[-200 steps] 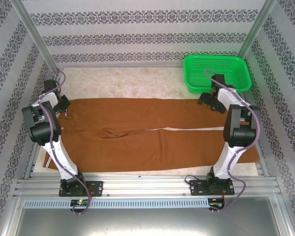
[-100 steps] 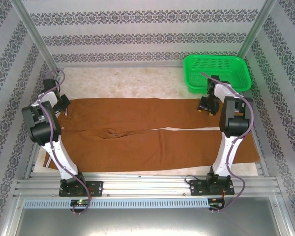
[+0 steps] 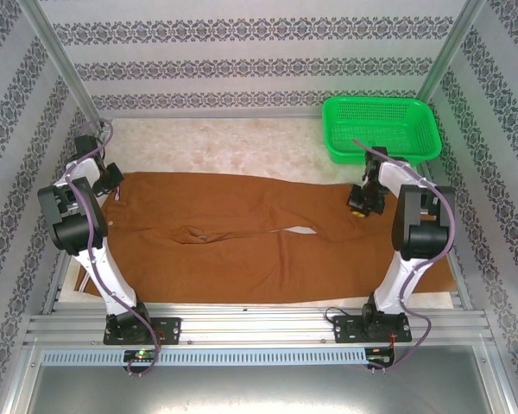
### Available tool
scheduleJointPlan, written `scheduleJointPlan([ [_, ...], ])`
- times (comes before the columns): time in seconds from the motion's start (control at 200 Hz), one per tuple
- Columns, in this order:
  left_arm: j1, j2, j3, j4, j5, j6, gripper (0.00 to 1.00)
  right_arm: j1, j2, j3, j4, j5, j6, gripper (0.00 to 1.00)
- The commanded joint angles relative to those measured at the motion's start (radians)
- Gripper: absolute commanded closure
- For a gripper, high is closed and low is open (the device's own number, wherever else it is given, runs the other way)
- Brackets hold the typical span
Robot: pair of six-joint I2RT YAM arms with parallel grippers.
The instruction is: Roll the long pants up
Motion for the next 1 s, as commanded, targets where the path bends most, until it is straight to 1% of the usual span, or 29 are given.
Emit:
scheduleJointPlan([
  [0.0, -0.009, 0.025, 0.036, -0.034, 0.017, -0.011, 1.0, 0.011, -0.065, -0.054, -0.046, 0.049, 0.018, 1.0],
  [0.005, -0.009, 0.025, 0.037, -0.035, 0.016, -0.011, 1.0, 0.01, -0.068, -0.052, -0.047, 0.053, 0.018, 1.0],
  [0.015, -0.01, 0.026, 0.037, -0.035, 0.016, -0.011, 1.0, 0.008, -0.071, -0.052, -0.051, 0.061, 0.019, 0.96],
  [0.045, -0.01, 0.029, 0.039, -0.036, 0.018, -0.011, 1.0, 0.002, -0.085, -0.045, -0.059, 0.085, 0.02, 0.78],
  [0.065, -0.01, 0.03, 0.041, -0.038, 0.019, -0.009, 1.0, -0.002, -0.095, -0.035, -0.07, 0.101, 0.02, 0.69],
  [0.08, -0.01, 0.03, 0.041, -0.038, 0.019, -0.009, 1.0, -0.004, -0.104, -0.027, -0.081, 0.111, 0.019, 0.66],
  [0.105, -0.009, 0.03, 0.042, -0.04, 0.02, -0.008, 1.0, -0.007, -0.123, -0.013, -0.093, 0.124, 0.016, 0.64],
  [0.11, -0.009, 0.03, 0.042, -0.04, 0.019, -0.007, 1.0, -0.008, -0.127, -0.01, -0.093, 0.125, 0.017, 0.62],
  [0.135, -0.009, 0.029, 0.042, -0.041, 0.019, -0.008, 1.0, -0.009, -0.15, 0.001, -0.097, 0.151, 0.017, 0.46],
  [0.175, -0.01, 0.026, 0.04, -0.039, 0.02, -0.008, 1.0, -0.011, -0.184, 0.015, -0.094, 0.201, 0.023, 0.26],
  [0.2, -0.009, 0.025, 0.04, -0.036, 0.018, -0.007, 1.0, -0.014, -0.201, 0.027, -0.088, 0.231, 0.024, 0.19],
  [0.23, -0.009, 0.022, 0.036, -0.034, 0.019, -0.009, 1.0, -0.02, -0.209, 0.041, -0.077, 0.255, 0.024, 0.13],
  [0.29, -0.01, 0.025, 0.032, -0.025, 0.031, -0.011, 1.0, -0.045, -0.18, 0.07, -0.049, 0.241, 0.022, 0.13],
  [0.405, -0.013, 0.039, 0.031, -0.023, 0.041, -0.014, 1.0, -0.107, -0.016, 0.179, -0.102, 0.193, 0.029, 0.12],
  [0.51, -0.015, 0.042, 0.028, -0.023, 0.045, -0.014, 1.0, -0.147, 0.085, 0.216, -0.105, 0.16, 0.043, 0.12],
  [0.784, -0.026, 0.027, 0.026, -0.018, 0.058, -0.017, 1.0, -0.211, 0.184, 0.291, -0.118, 0.163, 0.073, 0.1],
  [0.889, -0.032, 0.024, 0.017, -0.013, 0.058, -0.015, 1.0, -0.221, 0.227, 0.315, -0.118, 0.167, 0.071, 0.09],
  [0.939, -0.034, 0.025, 0.015, -0.012, 0.058, -0.012, 1.0, -0.22, 0.252, 0.32, -0.119, 0.163, 0.062, 0.11],
  [0.964, -0.035, 0.026, 0.015, -0.012, 0.058, -0.012, 1.0, -0.222, 0.263, 0.326, -0.126, 0.163, 0.051, 0.17],
  [0.994, -0.035, 0.027, 0.016, -0.014, 0.059, -0.011, 1.0, -0.222, 0.267, 0.332, -0.132, 0.162, 0.043, 0.2],
])
